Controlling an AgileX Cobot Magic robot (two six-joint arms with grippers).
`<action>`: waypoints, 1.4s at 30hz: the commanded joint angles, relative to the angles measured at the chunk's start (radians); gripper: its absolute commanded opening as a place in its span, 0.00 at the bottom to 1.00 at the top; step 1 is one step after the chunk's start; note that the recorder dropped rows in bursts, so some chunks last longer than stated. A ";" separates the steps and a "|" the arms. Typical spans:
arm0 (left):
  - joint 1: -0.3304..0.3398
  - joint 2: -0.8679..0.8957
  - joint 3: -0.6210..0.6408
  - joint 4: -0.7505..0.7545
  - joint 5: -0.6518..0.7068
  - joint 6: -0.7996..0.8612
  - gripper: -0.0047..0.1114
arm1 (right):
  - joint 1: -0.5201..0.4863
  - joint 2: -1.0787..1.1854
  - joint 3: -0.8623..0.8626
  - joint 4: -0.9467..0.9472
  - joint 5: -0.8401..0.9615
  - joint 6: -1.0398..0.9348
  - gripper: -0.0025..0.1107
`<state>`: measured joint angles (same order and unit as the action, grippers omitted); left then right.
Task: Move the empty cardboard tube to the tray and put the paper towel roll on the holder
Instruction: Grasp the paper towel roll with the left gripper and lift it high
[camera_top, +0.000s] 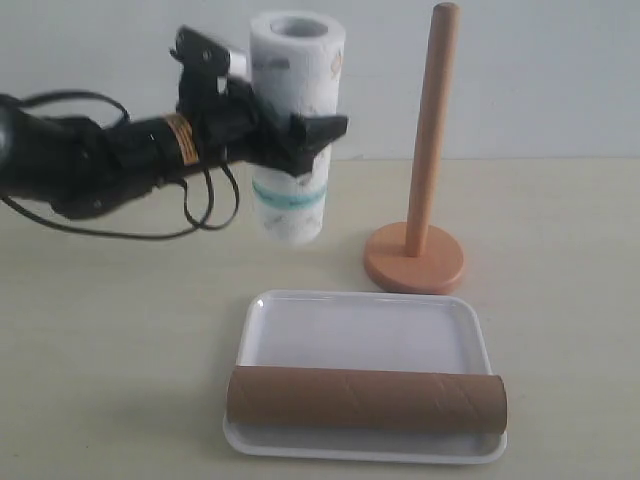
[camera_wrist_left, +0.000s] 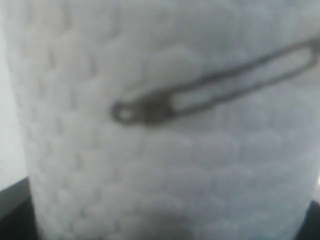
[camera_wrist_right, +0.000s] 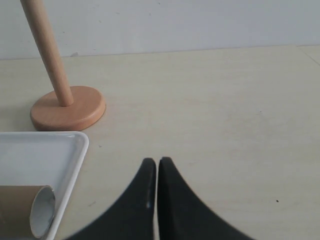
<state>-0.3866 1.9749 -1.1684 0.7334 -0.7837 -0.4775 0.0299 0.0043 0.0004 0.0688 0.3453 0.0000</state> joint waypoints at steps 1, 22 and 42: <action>-0.006 -0.239 -0.004 0.102 0.064 -0.131 0.08 | 0.003 -0.004 0.000 -0.005 -0.005 0.000 0.03; -0.337 -0.352 -0.370 -0.341 0.443 0.159 0.08 | 0.003 -0.004 0.000 -0.005 -0.005 0.000 0.03; -0.388 -0.042 -0.753 -0.341 0.661 0.159 0.08 | 0.003 -0.004 0.000 -0.005 -0.005 0.000 0.03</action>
<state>-0.7733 1.9216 -1.9050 0.4030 -0.0886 -0.3216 0.0299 0.0043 0.0004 0.0663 0.3453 0.0000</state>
